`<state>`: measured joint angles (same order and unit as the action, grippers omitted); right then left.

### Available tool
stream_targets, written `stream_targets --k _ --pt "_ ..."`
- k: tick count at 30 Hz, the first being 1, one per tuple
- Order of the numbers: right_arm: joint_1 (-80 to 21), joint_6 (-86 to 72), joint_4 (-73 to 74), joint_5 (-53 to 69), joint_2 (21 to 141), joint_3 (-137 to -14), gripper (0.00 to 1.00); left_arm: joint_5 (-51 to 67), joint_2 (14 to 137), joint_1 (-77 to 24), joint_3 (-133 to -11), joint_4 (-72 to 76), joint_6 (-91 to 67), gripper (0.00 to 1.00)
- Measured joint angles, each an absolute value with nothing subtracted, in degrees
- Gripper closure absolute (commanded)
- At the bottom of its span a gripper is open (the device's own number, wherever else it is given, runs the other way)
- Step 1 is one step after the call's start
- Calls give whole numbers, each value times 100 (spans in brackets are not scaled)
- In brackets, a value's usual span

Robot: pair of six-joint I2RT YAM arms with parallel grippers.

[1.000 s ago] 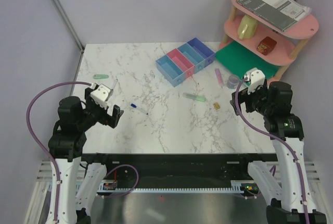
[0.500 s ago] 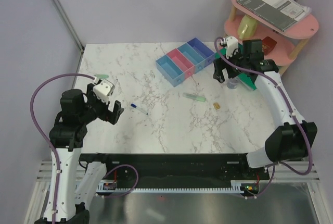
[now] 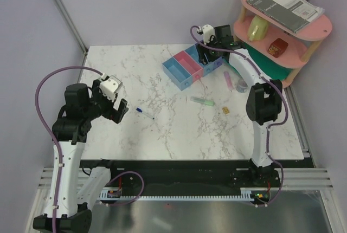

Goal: Sort the stationery into containers
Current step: Move the storage box to the center of the board.

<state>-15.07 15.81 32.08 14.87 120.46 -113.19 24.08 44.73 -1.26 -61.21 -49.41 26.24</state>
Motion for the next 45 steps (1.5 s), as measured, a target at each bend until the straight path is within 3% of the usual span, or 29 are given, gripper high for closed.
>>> stream_targets --k 6,15,23,32,38,45 --pt "-1824 1575 3188 1291 13159 -12140 35 2355 4746 -126 -6233 -4939 2805 0" --pt "-1846 1450 2877 965 13786 -12615 40 2169 4862 -126 -6449 -4941 2969 0" --pt "-1824 1083 2764 701 14070 -12554 63 1973 4633 -126 -6455 -4945 3170 0" --pt "-1994 -73 2331 97 13887 -11745 72 1933 4532 -126 -6405 -4943 3332 0" --pt "-2244 -766 2383 -432 13496 -11163 88 1946 4536 -126 -6335 -4950 3352 0" --pt "-2530 -1590 2521 -952 13308 -11006 84 1962 4469 -126 -6320 -4950 3354 0"
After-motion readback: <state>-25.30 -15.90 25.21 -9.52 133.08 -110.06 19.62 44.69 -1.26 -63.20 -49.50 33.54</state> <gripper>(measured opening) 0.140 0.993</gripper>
